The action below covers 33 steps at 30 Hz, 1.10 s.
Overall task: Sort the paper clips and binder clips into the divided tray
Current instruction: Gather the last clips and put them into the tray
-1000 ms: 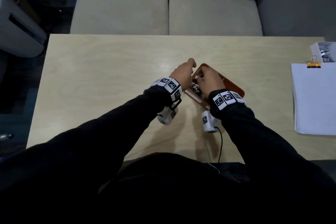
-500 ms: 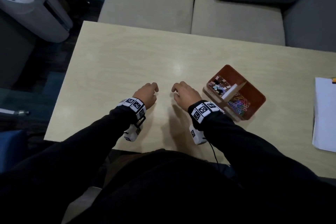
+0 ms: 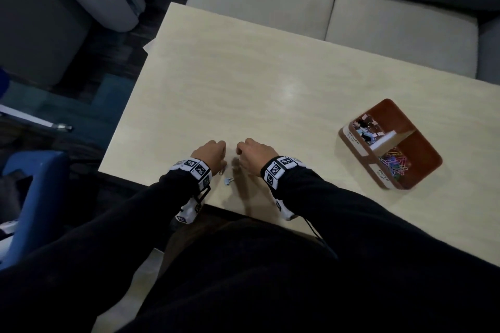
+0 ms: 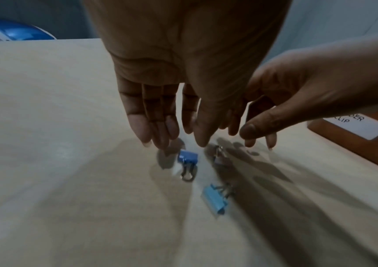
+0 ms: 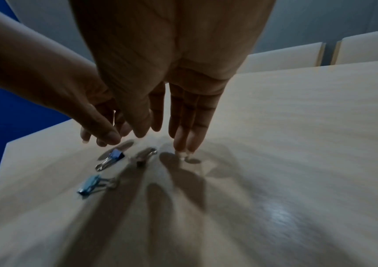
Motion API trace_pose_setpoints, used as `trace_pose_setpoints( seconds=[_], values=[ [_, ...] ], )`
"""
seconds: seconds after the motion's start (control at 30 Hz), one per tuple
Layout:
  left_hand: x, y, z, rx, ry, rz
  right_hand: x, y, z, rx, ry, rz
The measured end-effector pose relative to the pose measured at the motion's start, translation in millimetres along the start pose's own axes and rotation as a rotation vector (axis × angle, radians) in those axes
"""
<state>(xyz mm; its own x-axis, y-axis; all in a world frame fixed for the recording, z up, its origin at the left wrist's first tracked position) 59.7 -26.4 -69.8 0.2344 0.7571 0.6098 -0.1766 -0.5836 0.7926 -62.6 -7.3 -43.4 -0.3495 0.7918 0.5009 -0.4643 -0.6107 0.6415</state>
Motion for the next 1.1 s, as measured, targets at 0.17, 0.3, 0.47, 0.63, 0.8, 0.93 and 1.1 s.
trace_pose_setpoints(
  seconds=[0.17, 0.3, 0.47, 0.63, 0.8, 0.93, 1.1],
  values=[
    [5.9, -16.0, -0.5, 0.02, 0.0, 0.016, -7.0, -24.4, 17.0, 0.069, 0.062, 0.08],
    [7.0, -23.9, -1.6, 0.017, -0.01, 0.021, -10.8, -33.1, 17.8, 0.111, 0.06, 0.091],
    [8.7, -25.7, 3.7, 0.056, -0.021, 0.044, -10.5, -30.4, 14.3, 0.139, 0.047, 0.073],
    [12.0, -18.9, 3.6, 0.098, -0.048, 0.018, -7.7, -19.8, 6.8, 0.141, 0.043, -0.018],
    [19.6, -15.4, -6.6, 0.17, -0.125, 0.013, -3.6, -5.7, -4.9, -0.026, -0.046, -0.055],
    [22.3, -20.1, -18.4, 0.145, -0.202, 0.05, 0.0, -5.9, -23.8, -0.146, -0.144, -0.019],
    [26.0, -28.5, -26.1, 0.061, -0.179, 0.033, 4.6, -8.0, -32.6, -0.148, -0.15, 0.01]
  ],
)
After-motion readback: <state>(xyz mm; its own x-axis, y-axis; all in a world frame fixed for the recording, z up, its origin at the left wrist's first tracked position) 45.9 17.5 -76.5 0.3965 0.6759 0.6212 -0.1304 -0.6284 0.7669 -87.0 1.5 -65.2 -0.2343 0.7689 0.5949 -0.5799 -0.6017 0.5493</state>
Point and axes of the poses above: each hand's wrist, its own x-axis away from the middle knuckle, its own y-axis out of the back of the hand, z = x × y, the point moved 8 cm from there along -x, towards the middle knuckle, and after that the axes turned 14 degrees about -x, right-handed, at the moved point
